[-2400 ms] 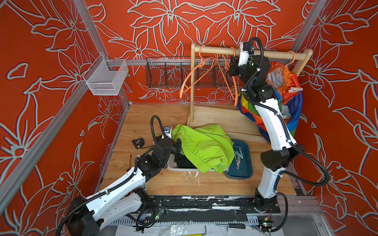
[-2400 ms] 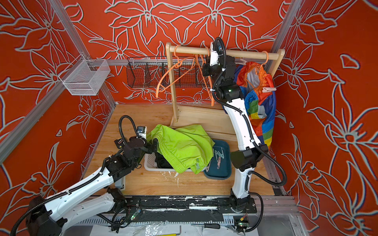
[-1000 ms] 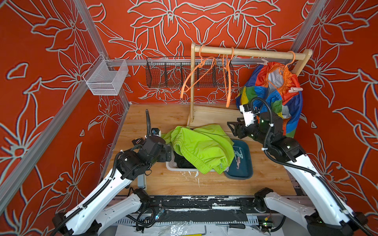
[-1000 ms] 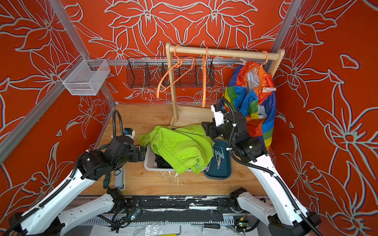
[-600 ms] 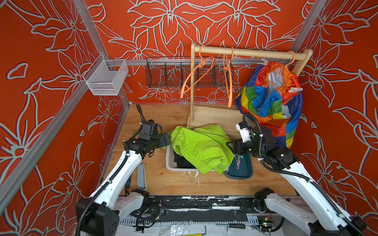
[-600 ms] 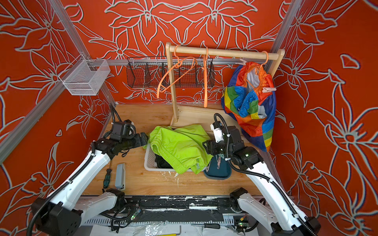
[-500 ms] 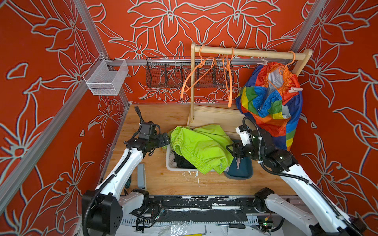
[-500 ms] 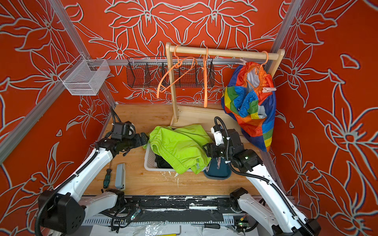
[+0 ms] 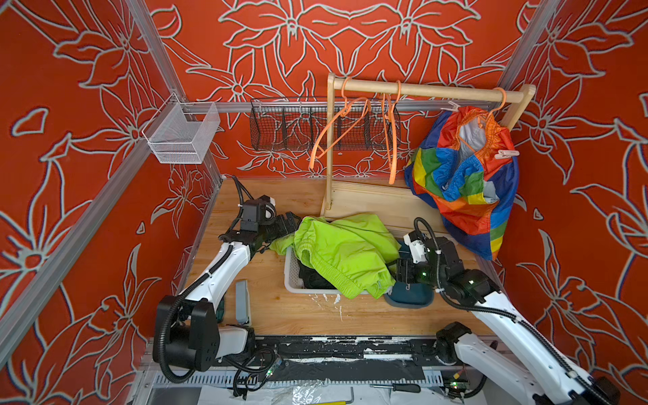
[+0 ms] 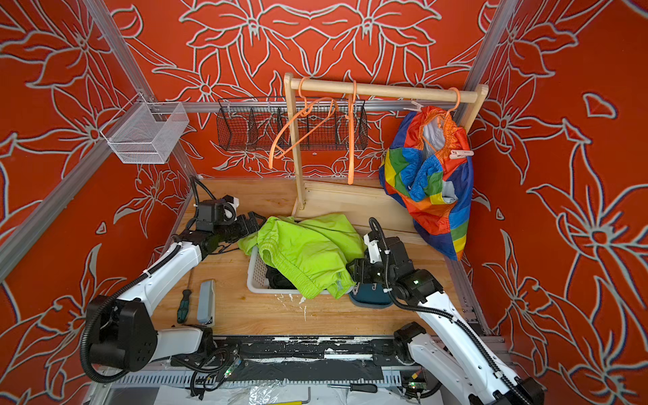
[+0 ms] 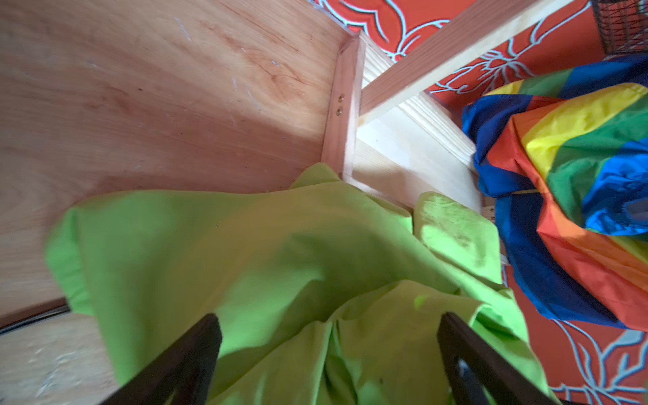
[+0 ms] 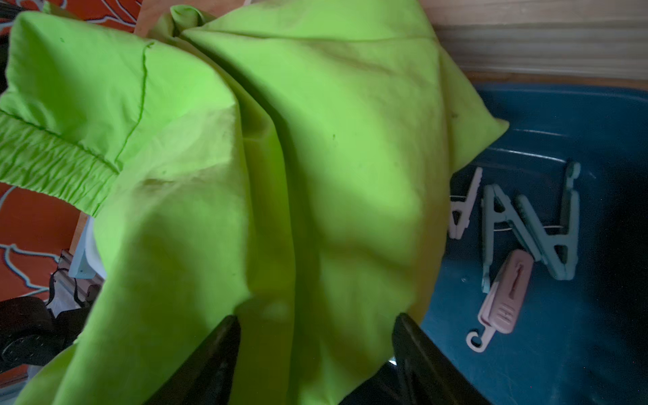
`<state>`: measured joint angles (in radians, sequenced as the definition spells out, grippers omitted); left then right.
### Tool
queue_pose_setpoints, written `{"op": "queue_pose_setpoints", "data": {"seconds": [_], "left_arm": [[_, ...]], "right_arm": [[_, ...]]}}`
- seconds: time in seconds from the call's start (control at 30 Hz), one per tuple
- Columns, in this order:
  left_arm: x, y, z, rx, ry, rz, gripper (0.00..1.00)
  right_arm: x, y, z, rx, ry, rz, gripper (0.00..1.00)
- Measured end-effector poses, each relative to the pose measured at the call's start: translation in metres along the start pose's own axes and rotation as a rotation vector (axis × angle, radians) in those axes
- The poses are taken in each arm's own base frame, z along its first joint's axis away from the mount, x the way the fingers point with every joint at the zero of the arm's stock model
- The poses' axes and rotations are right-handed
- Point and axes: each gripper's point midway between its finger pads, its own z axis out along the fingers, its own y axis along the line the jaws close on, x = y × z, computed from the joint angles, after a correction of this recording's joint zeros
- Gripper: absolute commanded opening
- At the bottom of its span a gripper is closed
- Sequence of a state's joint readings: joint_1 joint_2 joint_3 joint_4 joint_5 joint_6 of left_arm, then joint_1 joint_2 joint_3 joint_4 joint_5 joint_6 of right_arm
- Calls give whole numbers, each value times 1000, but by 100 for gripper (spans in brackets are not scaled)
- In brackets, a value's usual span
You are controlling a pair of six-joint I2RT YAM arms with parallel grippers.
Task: Remove the clothespins securing shorts to the hanger
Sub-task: Adjust the shorts in the basket.
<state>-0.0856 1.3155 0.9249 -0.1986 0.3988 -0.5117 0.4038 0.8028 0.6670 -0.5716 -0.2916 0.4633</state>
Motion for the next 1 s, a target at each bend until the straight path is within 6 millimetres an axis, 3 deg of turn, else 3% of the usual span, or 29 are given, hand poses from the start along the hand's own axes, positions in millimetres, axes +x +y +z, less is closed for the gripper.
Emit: {"op": "queue_pose_setpoints", "data": {"seconds": [0.2,0.37,0.5,0.8,0.9,0.97,1.0], "left_arm": [[-20,-19,-9,36,-42,39,97],[-33,-36,-16,76,-69,63,97],[-28,-45,-11,90,-51,84,97],[3,-63,13,102,49,141,100],[10,-63,18,97,75,143,85],[15,-63,20,99,87,148,63],[17,-62,20,99,93,145,46]], "right_arm": [[-8,-6,-2,18,-53,20,72],[1,-19,4,43,-53,58,71],[7,-25,10,51,-48,88,66],[-7,-16,17,-5,-90,113,40],[-8,-14,19,-23,-93,107,26],[-9,-12,20,-36,-95,104,18],[-9,-10,20,-44,-95,99,15]]}}
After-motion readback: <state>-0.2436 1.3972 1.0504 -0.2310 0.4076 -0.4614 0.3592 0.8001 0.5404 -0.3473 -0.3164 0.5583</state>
